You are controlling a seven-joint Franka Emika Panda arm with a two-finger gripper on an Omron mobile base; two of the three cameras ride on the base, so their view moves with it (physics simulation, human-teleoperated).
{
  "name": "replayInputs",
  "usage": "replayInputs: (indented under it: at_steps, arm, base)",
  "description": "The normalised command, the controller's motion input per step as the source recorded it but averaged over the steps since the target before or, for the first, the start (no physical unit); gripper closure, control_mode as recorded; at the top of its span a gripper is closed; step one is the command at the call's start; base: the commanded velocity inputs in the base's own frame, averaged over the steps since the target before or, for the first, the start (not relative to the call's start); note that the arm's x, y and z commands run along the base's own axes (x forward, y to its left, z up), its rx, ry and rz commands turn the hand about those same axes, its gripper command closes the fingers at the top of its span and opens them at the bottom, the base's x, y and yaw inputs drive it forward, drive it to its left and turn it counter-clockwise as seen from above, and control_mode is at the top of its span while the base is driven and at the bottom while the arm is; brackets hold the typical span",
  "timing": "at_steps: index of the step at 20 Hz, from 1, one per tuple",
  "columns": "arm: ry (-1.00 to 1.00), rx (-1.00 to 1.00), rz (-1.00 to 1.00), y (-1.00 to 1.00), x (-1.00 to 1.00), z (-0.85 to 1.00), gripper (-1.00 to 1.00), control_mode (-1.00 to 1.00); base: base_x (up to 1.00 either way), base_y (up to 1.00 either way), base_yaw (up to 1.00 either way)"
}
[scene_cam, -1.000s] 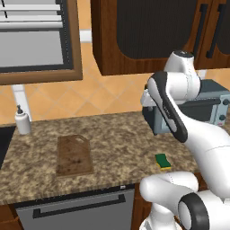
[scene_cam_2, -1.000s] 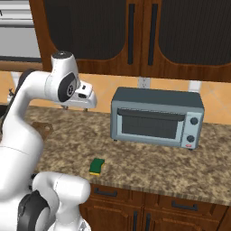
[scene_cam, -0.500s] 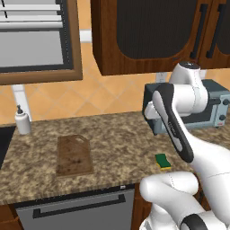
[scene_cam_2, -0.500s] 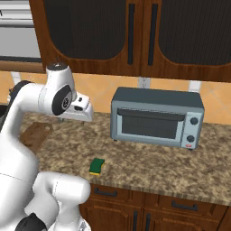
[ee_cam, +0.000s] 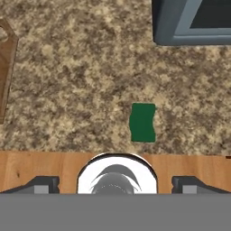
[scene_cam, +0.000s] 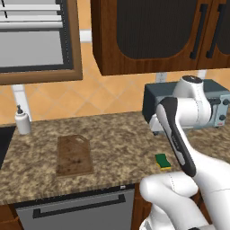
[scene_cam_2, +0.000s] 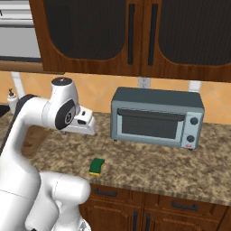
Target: Pick up the sponge from the counter and clean the cutting board by briefly scrubbing or pressing down on the cutting board. Once finished, release the sponge.
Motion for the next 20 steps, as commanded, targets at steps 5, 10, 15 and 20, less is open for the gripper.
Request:
replayInputs:
  at_steps: [5,10,15,20]
  arm:
    - [0.07,0.0,0.0,-0.2,-0.07,-0.42,-1.0,-1.0]
    - [0.05,0.0,0.0,-0.08,-0.03,-0.47,-1.0,-1.0]
    - [0.08,0.0,0.0,-0.18,0.0,-0.49,-1.0,-1.0]
    - [0.05,0.0,0.0,-0.2,0.0,-0.47,-1.0,-1.0]
  base:
    - [0.0,0.0,0.0]
    - [0.0,0.0,0.0]
    - [0.0,0.0,0.0]
    - [0.0,0.0,0.0]
